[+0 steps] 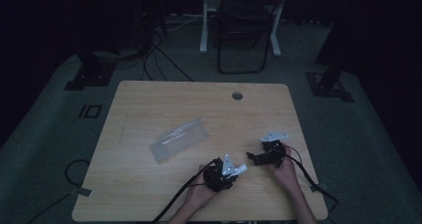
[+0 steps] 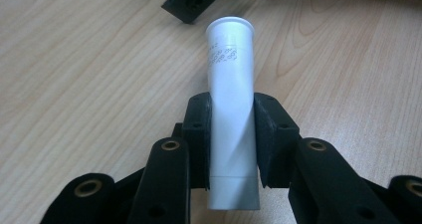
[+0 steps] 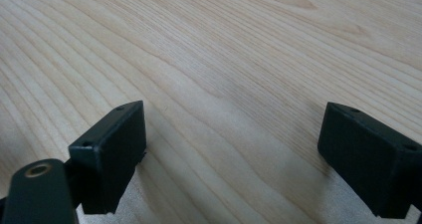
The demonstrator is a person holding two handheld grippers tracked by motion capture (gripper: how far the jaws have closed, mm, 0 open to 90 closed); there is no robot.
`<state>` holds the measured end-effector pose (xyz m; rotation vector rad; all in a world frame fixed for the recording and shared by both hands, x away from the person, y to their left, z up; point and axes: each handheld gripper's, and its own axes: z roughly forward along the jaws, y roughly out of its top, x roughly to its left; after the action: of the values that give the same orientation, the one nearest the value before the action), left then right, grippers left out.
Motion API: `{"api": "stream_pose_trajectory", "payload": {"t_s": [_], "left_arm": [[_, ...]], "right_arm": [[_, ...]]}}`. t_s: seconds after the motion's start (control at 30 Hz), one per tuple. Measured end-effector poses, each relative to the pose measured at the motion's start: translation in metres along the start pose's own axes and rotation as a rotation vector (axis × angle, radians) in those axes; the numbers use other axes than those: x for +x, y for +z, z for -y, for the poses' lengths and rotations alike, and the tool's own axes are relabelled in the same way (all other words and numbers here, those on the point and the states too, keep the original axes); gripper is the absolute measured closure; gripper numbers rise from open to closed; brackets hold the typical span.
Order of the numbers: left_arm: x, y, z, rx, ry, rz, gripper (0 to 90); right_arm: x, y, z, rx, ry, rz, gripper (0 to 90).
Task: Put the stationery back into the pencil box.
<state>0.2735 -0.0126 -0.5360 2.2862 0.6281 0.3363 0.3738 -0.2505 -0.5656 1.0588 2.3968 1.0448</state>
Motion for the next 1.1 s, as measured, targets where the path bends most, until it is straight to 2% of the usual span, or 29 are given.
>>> {"api": "stream_pose_trajectory", "payload": {"t_s": [0.27, 0.87, 1.1], "left_arm": [[0.004, -0.006, -0.001, -0.013, 0.015, -0.008, 70.5], [0.015, -0.020, -0.002, -0.046, 0.005, -0.024, 70.5], [0.020, -0.027, -0.001, -0.054, 0.016, -0.027, 70.5]], "right_arm": [[0.000, 0.000, 0.000, 0.000, 0.000, 0.000, 11.6], [0.000, 0.000, 0.000, 0.000, -0.001, -0.001, 11.6], [0.000, 0.000, 0.000, 0.000, 0.000, 0.000, 11.6]]}}
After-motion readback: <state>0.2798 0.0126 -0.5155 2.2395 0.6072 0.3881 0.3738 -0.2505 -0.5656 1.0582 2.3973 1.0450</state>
